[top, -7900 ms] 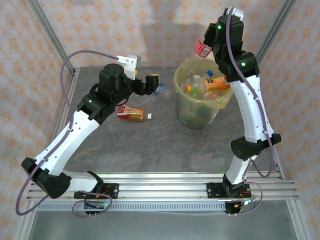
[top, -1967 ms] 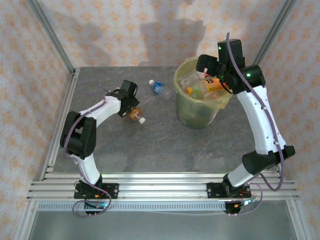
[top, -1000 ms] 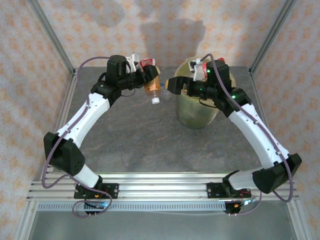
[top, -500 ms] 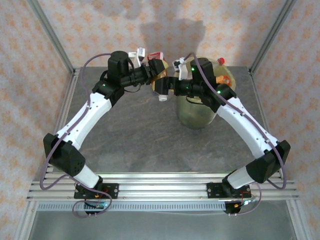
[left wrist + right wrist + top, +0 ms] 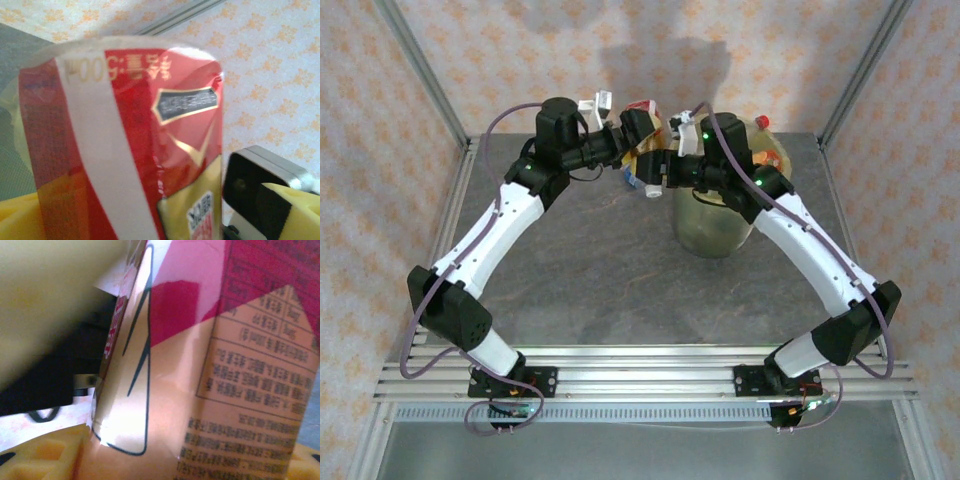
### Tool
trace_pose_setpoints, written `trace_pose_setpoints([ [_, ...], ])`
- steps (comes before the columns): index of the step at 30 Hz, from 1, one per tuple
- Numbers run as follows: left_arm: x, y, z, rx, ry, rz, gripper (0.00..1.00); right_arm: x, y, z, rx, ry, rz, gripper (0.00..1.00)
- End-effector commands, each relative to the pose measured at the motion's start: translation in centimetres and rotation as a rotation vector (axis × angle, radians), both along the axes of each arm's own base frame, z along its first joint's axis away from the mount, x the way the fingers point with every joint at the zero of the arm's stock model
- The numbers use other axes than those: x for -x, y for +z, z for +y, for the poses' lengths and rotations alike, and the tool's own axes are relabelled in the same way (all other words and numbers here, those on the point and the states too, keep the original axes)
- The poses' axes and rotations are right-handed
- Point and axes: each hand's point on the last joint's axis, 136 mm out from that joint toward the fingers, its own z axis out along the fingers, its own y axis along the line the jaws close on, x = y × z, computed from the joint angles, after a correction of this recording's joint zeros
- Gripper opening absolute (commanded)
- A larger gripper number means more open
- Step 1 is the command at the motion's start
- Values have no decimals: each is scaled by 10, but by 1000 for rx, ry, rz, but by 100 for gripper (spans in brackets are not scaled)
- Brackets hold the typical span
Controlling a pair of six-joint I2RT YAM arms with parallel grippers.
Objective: Put the plastic bottles in the bin
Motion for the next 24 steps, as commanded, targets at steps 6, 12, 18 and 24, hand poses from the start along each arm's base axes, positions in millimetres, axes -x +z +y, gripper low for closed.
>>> trace_pose_setpoints([
  [6,8,48,25,-66,106,-139,100,-8,-1,-71,201,-341,10,48],
  [12,12,48,44,-139,194,-174,100,-3,2,-137,261,-674,35,49],
  [18,14,31,51,-202,212,-169,100,3,6,-181,200,-914,33,52],
  [24,15,17,53,-255,212,-167,100,2,-7,-201,163,-1036,83,52],
])
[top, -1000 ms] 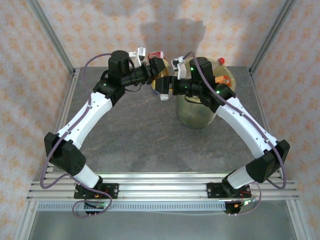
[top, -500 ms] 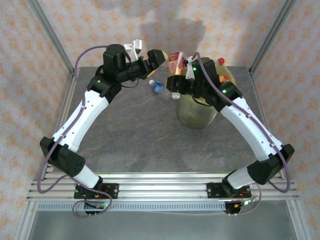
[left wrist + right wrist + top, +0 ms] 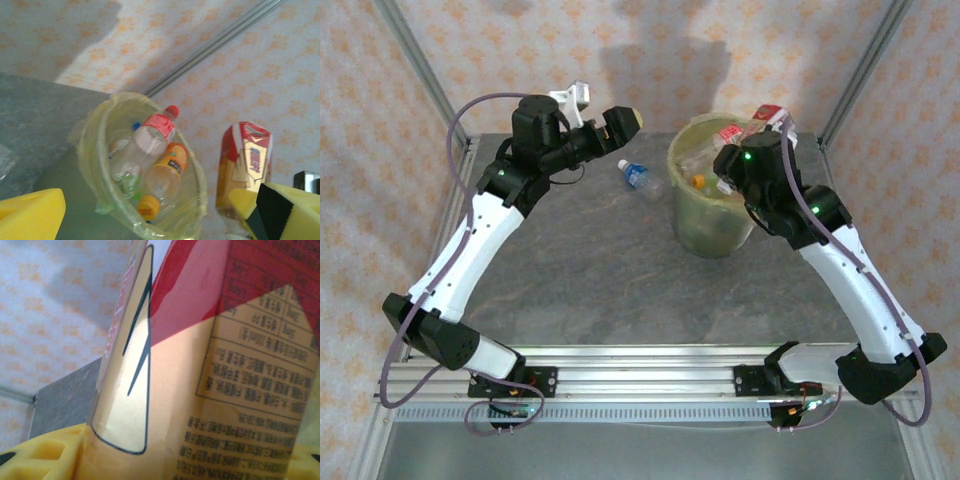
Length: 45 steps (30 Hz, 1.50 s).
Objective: Put the plastic bottles in the bin
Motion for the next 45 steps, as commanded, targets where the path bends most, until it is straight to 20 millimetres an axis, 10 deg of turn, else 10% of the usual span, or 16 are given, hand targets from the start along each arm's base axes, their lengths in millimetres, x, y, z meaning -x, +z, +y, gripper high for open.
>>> trace_pose_setpoints([
  [1,3,-5,10,-60,24,-18,100,-1,-14,-22,-15,-141,20,52],
  [12,3,-21,11,-103,19,-3,100,-4,-36,-32,-101,-249,58,57],
  [29,-5,-36,13,-137,41,24,100,-27,-55,13,-390,-130,145,63],
  [45,-8,-40,12,-141,42,42,100,-19,-52,-6,-596,-210,117,62],
])
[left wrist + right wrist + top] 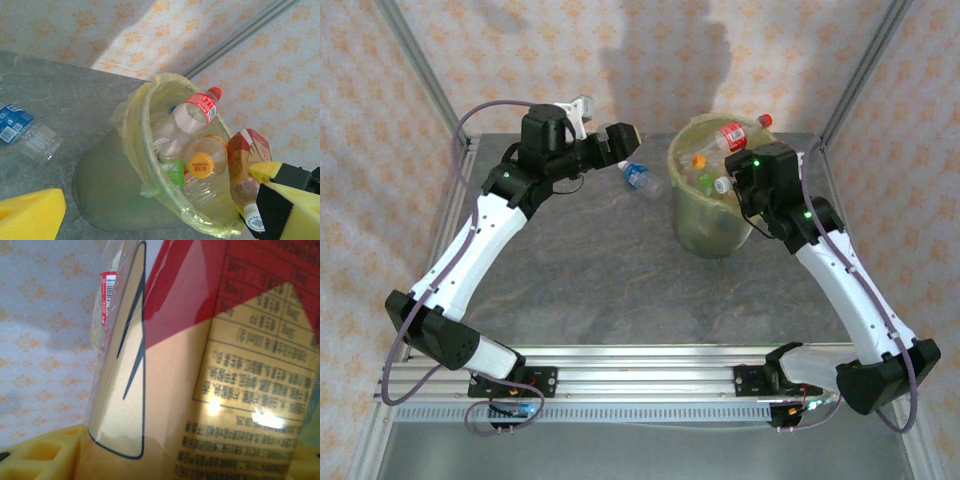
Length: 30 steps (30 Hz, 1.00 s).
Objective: Put the plastic bottles in the bin
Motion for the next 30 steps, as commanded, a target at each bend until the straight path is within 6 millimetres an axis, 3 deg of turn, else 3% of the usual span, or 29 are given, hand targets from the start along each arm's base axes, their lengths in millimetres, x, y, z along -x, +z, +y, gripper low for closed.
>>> trace_pose_setpoints([
  [1,-6,-1,3,-19,13,-5,100,-2,2,5,-47,13,9,62],
  [13,-7,-5,2,-25,12,8,100,-29,54,1,-27,18,-91,65],
  [18,-7,-8,4,-31,18,13,100,-42,48,1,-59,9,-86,65],
  [30,-5,-10,6,-36,26,18,100,-76,23,27,-172,66,-31,66],
])
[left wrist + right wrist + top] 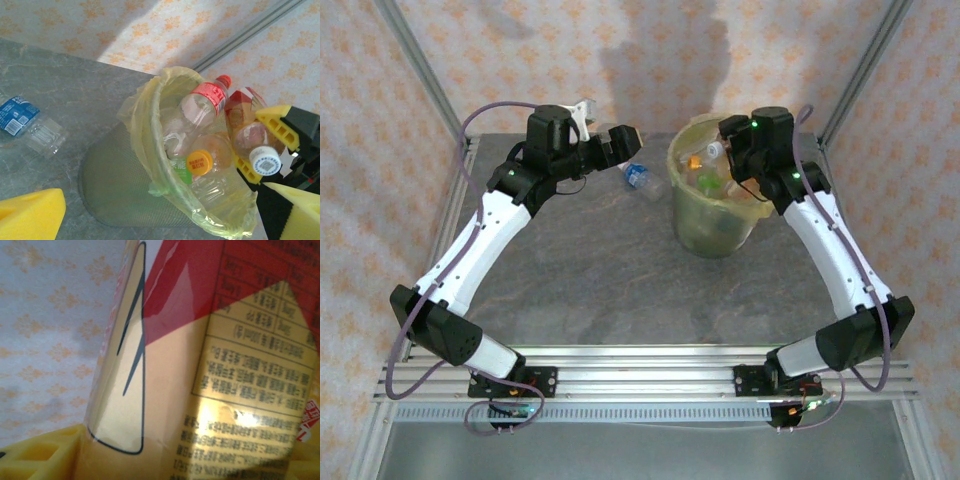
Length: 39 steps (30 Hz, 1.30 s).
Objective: Put the plastic bottles in the bin
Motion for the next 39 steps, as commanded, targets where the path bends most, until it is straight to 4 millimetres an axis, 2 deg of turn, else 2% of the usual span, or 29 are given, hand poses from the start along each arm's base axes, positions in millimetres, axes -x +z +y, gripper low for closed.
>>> trace_pose_setpoints([
  [1,0,3,8,-21,24,-18,100,-6,-4,10,-65,33,16,67],
  [4,0,3,8,-19,25,-17,100,-3,-11,9,-80,34,37,68],
  [8,-1,2,7,-15,24,-13,100,11,-11,6,-101,38,48,70],
  [13,-2,-1,6,-11,25,-4,100,32,-6,3,-129,48,39,69],
  [18,-3,1,5,-1,21,-5,100,52,7,-16,-83,-7,1,69],
  [24,-2,4,5,1,21,-11,100,57,18,-10,-137,20,-18,69],
  [27,-3,3,5,3,21,-6,100,61,14,-4,-179,22,-12,69],
  [29,-3,2,5,2,22,-3,100,63,3,0,-198,11,12,69],
  [30,-3,2,5,1,22,-1,100,72,9,-2,-208,4,-7,69],
  [35,-3,0,4,2,20,8,100,91,4,-4,-180,-25,21,70],
  [39,-4,-1,2,8,18,14,100,93,-9,0,-176,-27,67,71],
])
